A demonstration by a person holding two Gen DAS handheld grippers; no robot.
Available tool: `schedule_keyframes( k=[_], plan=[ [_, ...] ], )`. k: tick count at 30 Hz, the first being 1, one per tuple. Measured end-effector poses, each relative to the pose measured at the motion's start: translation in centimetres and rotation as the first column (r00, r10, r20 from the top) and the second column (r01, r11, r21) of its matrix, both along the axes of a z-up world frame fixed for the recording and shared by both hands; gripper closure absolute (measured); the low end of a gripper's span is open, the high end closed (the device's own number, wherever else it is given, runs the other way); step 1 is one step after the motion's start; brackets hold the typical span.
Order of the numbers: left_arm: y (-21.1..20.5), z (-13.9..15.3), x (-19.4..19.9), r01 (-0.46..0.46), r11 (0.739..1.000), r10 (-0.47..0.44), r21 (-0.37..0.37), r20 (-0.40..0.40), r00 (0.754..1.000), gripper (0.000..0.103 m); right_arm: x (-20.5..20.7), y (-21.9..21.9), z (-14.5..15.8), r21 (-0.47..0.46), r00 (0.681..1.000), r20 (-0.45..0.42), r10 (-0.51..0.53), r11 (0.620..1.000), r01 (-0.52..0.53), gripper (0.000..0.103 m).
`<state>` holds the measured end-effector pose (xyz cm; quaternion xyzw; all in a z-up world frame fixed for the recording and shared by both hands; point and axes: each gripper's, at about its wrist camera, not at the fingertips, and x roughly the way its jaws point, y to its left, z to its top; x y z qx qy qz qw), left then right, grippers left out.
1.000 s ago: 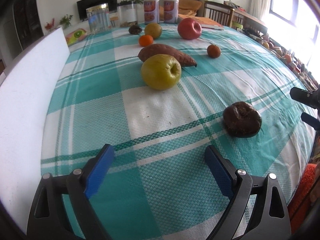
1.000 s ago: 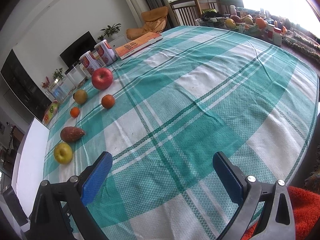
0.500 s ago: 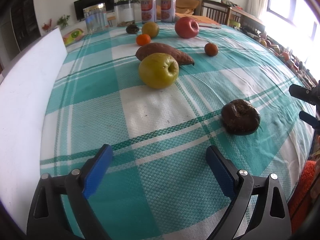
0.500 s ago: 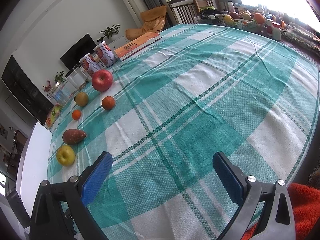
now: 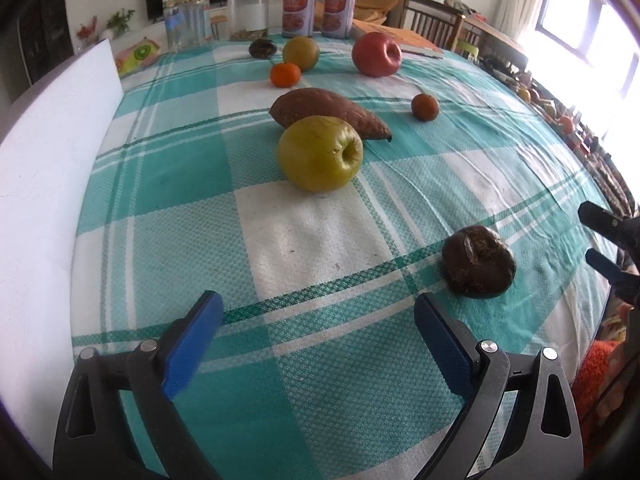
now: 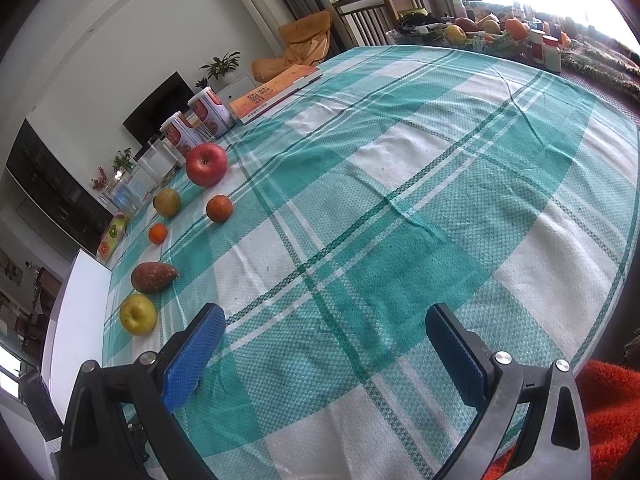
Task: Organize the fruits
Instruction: 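Grasp the yellow-green apple with the left tool while the right tool grasps a dark fruit, then carry both fruits over the cardboard box and open both tools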
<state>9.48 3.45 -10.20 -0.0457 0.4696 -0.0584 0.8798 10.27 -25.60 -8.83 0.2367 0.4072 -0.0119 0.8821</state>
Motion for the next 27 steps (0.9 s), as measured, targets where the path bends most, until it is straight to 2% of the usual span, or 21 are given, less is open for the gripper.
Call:
schedule_keyframes(
  k=[3,8,12,15,16,17,18,20,22,23,25,27],
  plan=[
    [0.7,1.3,1.7,-0.04,0.996,0.041,-0.086,0.014,0.999,0.006,0.1,-0.1,-0.1,0.004,1.0,-0.005,0.0,1.0,0.0,0.003],
    [1.3,1.6,4.8,-0.102,0.984,0.107,-0.144,0.028,0.994,0.006,0.1,-0.1,-0.1,0.006,1.0,-0.005,0.001,1.0,-0.001,0.003],
    [1.2,0.7,7.1,-0.107,0.986,0.113,-0.129,0.038,0.993,0.007,0.1,-0.1,-0.1,0.011,1.0,-0.005,0.0,1.0,0.0,0.003],
    [0.8,0.6,7.8,-0.075,0.992,0.081,-0.098,0.065,0.995,0.009,0.1,-0.2,-0.1,0.023,1.0,-0.005,-0.001,1.0,0.001,0.003],
    [0.6,0.7,7.8,-0.06,0.994,0.067,-0.094,0.072,0.995,0.021,0.1,-0.2,-0.1,0.031,1.0,0.0,0.003,1.0,-0.003,0.003],
    [0.6,0.7,7.7,-0.043,0.994,0.05,-0.097,0.072,0.996,0.041,0.0,-0.2,-0.1,0.046,1.0,0.011,0.012,0.999,-0.013,0.003],
    [0.5,0.6,7.6,-0.029,0.994,0.036,-0.104,0.063,0.997,0.046,0.0,-0.2,0.1,0.069,0.999,0.033,0.034,0.997,-0.036,0.003],
    [0.9,0.7,6.9,-0.038,0.993,0.046,-0.114,0.068,0.997,0.047,0.0,0.3,0.3,0.122,0.99,0.077,0.117,0.985,-0.126,0.003],
    [1.3,0.8,5.9,-0.055,0.99,0.063,-0.13,0.06,0.996,0.047,0.5,2.2,0.4,0.138,0.96,0.087,0.264,0.952,-0.274,0.003],
    [1.5,0.9,5.3,-0.065,0.988,0.073,-0.142,0.054,0.996,0.047,0.6,3.6,0.5,0.113,0.941,0.08,0.33,0.934,-0.338,0.003],
    [1.8,1.5,3.7,-0.068,0.986,0.077,-0.15,0.055,0.996,0.047,0.7,7.1,0.8,0.005,0.892,0.049,0.449,0.893,-0.45,0.003],
    [1.9,2.4,2.0,-0.062,0.986,0.073,-0.153,0.064,0.995,0.047,1.0,10.0,0.6,-0.064,0.846,0.014,0.534,0.844,-0.532,0.004]
  ],
)
